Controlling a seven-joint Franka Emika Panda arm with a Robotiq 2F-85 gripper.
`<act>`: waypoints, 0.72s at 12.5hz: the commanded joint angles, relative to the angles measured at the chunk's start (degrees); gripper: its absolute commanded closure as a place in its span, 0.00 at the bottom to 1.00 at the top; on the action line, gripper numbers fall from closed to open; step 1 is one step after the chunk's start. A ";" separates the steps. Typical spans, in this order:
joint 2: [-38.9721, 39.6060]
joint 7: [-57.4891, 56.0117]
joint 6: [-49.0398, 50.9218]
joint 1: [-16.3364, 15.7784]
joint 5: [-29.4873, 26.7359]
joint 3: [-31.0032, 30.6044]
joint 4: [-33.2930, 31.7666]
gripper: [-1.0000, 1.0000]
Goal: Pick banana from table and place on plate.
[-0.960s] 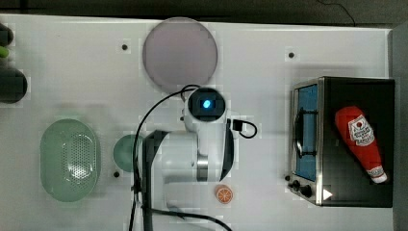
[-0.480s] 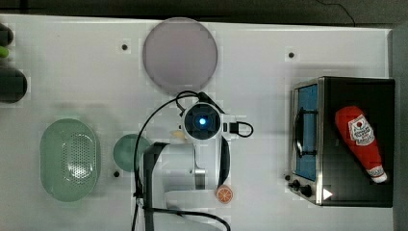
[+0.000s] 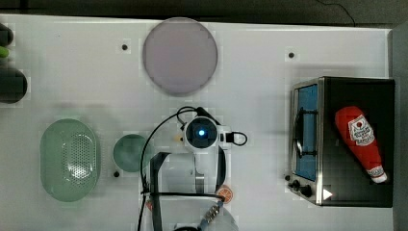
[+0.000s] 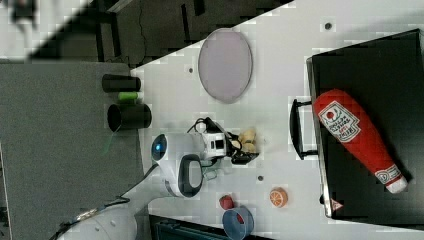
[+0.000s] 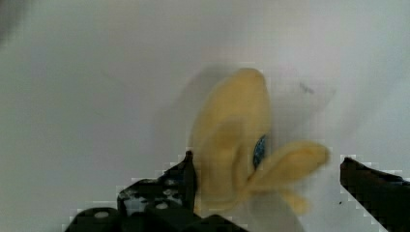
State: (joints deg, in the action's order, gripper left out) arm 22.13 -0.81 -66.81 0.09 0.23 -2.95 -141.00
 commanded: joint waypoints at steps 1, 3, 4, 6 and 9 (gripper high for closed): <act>-0.20 -3.38 -3.47 0.27 -0.48 -0.67 0.94 0.04; -0.10 -3.33 -4.36 0.27 -0.48 -0.87 1.02 0.29; -0.41 -3.33 -4.38 0.28 -0.48 -0.88 1.02 0.42; -1.18 -3.33 -4.28 0.29 -0.48 -0.89 0.96 0.64; -1.80 -3.33 -4.17 0.29 -0.48 -1.06 1.00 0.74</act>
State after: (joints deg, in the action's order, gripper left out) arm 20.48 -2.62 -71.84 0.01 0.03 -4.67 -140.78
